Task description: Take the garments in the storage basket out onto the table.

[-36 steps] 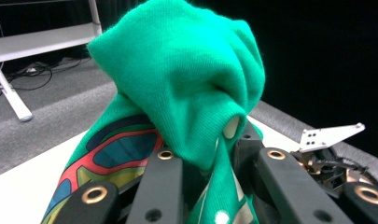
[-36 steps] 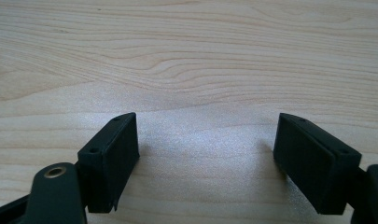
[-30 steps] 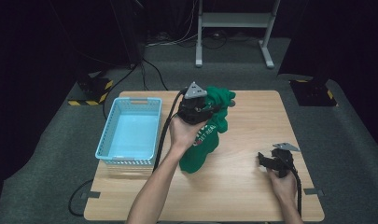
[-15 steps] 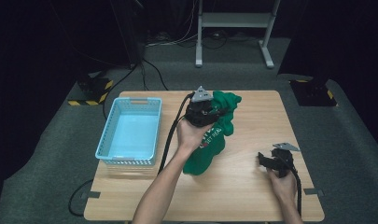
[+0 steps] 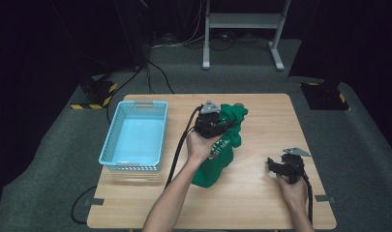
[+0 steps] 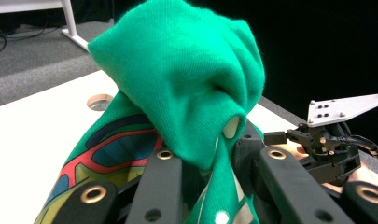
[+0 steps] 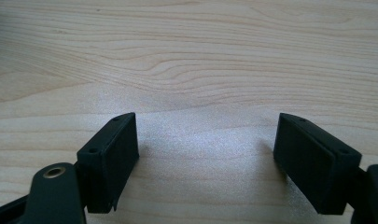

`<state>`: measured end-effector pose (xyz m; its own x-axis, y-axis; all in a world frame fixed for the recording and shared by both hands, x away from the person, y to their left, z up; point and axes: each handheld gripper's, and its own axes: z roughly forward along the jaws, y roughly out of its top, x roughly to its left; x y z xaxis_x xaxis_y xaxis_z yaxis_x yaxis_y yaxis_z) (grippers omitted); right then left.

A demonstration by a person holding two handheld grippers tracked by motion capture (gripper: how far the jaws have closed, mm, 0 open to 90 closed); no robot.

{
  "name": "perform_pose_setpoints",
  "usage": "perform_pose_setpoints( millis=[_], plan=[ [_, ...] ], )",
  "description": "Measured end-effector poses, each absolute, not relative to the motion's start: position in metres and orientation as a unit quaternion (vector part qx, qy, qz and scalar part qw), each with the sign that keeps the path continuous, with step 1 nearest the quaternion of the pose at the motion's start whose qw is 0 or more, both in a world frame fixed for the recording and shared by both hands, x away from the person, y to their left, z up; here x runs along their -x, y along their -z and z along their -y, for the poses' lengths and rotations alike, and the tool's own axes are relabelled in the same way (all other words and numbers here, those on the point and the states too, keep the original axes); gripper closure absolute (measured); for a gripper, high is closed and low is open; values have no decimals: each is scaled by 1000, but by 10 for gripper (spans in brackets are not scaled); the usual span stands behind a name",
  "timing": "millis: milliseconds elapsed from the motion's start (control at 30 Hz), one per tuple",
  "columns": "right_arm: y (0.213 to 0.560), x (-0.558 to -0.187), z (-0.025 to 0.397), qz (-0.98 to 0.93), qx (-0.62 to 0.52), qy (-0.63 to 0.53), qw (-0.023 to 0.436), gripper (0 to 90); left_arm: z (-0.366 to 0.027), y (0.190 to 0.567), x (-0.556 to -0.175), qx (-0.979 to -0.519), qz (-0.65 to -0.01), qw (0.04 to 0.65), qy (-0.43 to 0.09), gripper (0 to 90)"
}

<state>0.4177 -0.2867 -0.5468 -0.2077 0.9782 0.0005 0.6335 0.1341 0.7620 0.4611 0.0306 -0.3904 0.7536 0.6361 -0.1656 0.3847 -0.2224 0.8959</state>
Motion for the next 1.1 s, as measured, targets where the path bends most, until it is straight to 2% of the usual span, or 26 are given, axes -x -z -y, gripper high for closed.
perform_pose_setpoints(
  millis=[333, 800, 1100],
  plan=[
    [547, -418, 287, -705, -571, -326, 264, 217, -18, 411, -467, -773, -336, 525, -117, 768],
    [547, -418, 286, -706, -571, -325, 265, 214, -31, 433, -466, -762, -362, 520, -131, 765],
    [547, -418, 286, -705, -571, -325, 265, 213, -36, 450, -465, -778, -365, 490, -144, 764]
  ],
)
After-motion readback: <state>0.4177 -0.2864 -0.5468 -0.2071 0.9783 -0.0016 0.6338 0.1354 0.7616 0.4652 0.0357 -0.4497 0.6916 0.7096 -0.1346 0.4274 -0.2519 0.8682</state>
